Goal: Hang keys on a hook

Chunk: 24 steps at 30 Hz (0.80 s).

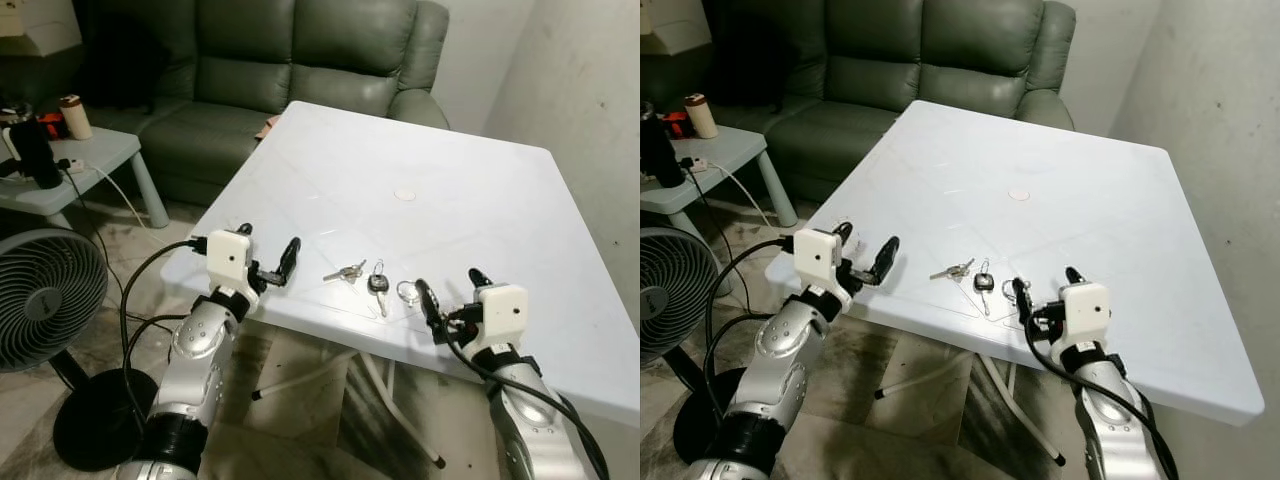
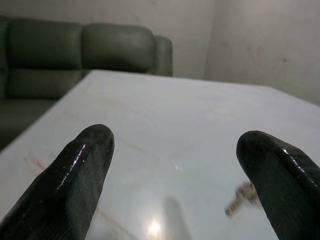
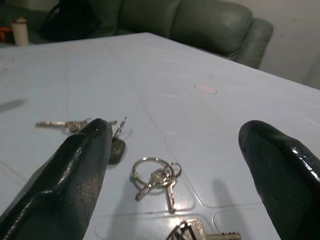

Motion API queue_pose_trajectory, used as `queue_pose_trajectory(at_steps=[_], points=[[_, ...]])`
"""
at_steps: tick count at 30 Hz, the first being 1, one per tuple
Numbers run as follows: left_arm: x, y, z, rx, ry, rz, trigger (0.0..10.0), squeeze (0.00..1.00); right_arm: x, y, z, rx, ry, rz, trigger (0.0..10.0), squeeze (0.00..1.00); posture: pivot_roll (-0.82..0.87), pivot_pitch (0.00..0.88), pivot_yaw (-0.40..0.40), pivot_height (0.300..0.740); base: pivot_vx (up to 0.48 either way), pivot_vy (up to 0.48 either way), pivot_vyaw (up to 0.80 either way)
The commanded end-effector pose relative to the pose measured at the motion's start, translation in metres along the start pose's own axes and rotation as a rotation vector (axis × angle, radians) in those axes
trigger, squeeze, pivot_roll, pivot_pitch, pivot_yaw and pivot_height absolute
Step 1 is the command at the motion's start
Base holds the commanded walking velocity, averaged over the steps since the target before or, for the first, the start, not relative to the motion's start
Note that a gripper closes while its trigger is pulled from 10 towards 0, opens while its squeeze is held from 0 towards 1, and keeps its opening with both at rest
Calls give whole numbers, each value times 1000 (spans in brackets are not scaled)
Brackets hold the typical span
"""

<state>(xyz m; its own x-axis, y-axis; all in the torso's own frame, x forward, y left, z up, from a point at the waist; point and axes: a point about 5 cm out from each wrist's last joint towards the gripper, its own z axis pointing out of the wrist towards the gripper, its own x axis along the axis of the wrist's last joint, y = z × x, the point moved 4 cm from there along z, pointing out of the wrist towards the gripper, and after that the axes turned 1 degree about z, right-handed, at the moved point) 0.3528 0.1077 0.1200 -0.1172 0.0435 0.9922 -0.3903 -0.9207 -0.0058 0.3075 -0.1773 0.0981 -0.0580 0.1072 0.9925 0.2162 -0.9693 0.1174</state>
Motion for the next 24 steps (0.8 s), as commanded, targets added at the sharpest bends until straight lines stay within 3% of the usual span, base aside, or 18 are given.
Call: queue_pose_trajectory(at_steps=[1, 7, 15, 21, 24], points=[[4, 8, 0, -40, 13, 23, 10000, 0, 4, 0, 0, 20, 5, -15, 10000, 0, 14, 28, -75, 740, 0, 0, 0], [-1, 26, -6, -111, 6, 12, 10000, 0, 3, -5, 0, 29, -34, 6, 10000, 0, 17, 37, -80, 740, 0, 0, 0], [-5, 49, -12, -236, -14, 45, 10000, 0, -11, -2, 1, -113, -126, 71, 10000, 0, 21, 47, -83, 740, 0, 0, 0], [-8, 61, -16, -283, -29, 30, 10000, 0, -29, 3, -12, -205, -230, 76, 10000, 0, 13, 52, -74, 740, 0, 0, 0], [-8, 62, -16, -286, -30, 28, 10000, 0, -32, 4, -18, -215, -232, 67, 10000, 0, 5, 55, -65, 740, 0, 0, 0]])
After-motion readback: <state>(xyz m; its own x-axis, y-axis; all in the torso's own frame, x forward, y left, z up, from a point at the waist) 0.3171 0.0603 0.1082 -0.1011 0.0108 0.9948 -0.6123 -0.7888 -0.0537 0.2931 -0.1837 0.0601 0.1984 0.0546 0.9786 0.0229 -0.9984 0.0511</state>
